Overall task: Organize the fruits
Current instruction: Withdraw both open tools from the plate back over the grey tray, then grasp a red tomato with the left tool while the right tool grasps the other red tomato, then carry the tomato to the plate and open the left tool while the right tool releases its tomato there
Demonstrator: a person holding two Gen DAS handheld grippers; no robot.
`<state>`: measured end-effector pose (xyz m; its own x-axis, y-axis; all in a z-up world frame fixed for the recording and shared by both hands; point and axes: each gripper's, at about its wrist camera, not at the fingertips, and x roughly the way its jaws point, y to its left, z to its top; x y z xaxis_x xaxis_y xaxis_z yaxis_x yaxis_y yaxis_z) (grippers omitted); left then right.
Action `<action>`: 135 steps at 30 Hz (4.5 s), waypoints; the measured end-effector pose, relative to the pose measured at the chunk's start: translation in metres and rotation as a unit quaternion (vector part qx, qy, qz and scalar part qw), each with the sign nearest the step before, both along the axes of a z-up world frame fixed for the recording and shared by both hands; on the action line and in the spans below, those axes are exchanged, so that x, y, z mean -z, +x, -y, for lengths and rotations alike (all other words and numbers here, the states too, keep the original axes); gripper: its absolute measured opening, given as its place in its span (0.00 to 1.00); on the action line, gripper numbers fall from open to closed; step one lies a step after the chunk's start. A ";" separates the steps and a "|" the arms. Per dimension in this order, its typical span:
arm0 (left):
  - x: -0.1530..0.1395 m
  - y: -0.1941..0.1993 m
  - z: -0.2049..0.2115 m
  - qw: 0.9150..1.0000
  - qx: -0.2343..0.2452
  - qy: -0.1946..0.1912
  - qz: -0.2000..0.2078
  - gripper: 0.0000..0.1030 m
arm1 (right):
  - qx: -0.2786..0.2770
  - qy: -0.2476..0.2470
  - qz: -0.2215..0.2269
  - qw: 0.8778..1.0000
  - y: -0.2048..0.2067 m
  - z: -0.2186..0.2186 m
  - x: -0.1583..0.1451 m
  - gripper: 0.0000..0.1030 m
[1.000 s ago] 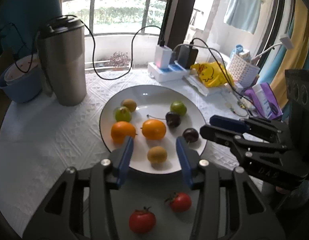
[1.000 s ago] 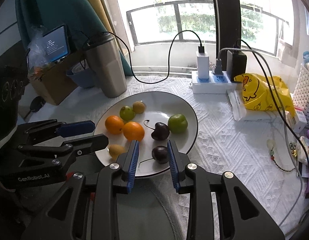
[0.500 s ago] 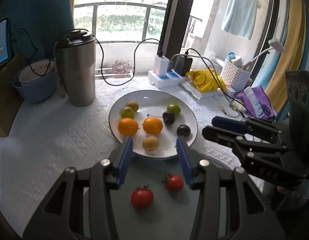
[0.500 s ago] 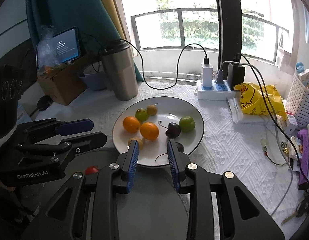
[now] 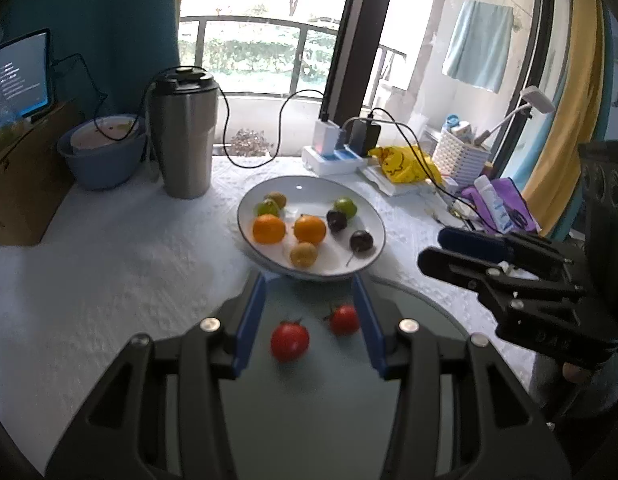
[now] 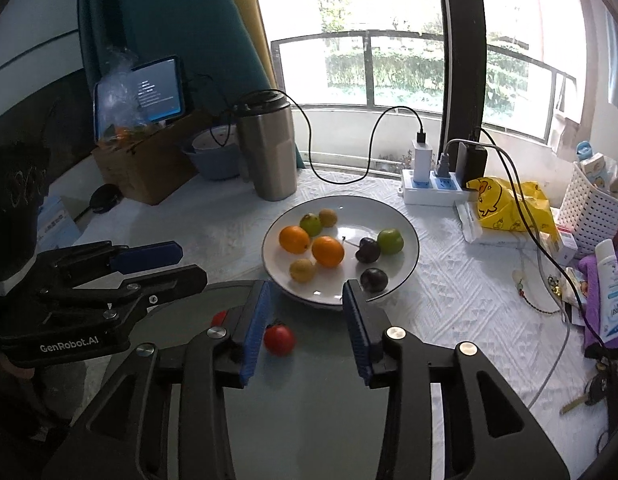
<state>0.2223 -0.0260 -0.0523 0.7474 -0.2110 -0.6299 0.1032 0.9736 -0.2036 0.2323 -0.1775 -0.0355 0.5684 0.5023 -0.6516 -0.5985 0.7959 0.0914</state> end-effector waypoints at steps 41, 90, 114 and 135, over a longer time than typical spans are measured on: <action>0.079 0.022 0.005 0.995 0.028 0.023 -0.090 0.45 | -0.031 -0.032 -0.106 0.993 0.024 -0.041 0.088 0.29; -0.048 -0.040 0.004 0.998 0.044 -0.007 0.050 0.30 | -0.006 -0.014 0.041 0.999 -0.046 -0.015 -0.044 0.29; -0.021 0.074 0.005 0.999 0.036 -0.011 0.027 0.30 | 0.007 -0.012 0.015 1.000 0.068 -0.007 -0.017 0.29; 0.028 0.189 -0.001 0.999 0.031 0.021 -0.009 0.30 | 0.028 -0.025 -0.023 0.999 0.170 -0.036 0.040 0.29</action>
<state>0.4115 -0.0248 -0.0802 0.7224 -0.2292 -0.6524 0.1605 0.9733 -0.1642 0.4025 -0.1417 -0.0750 0.5641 0.4368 -0.7007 -0.5485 0.8326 0.0774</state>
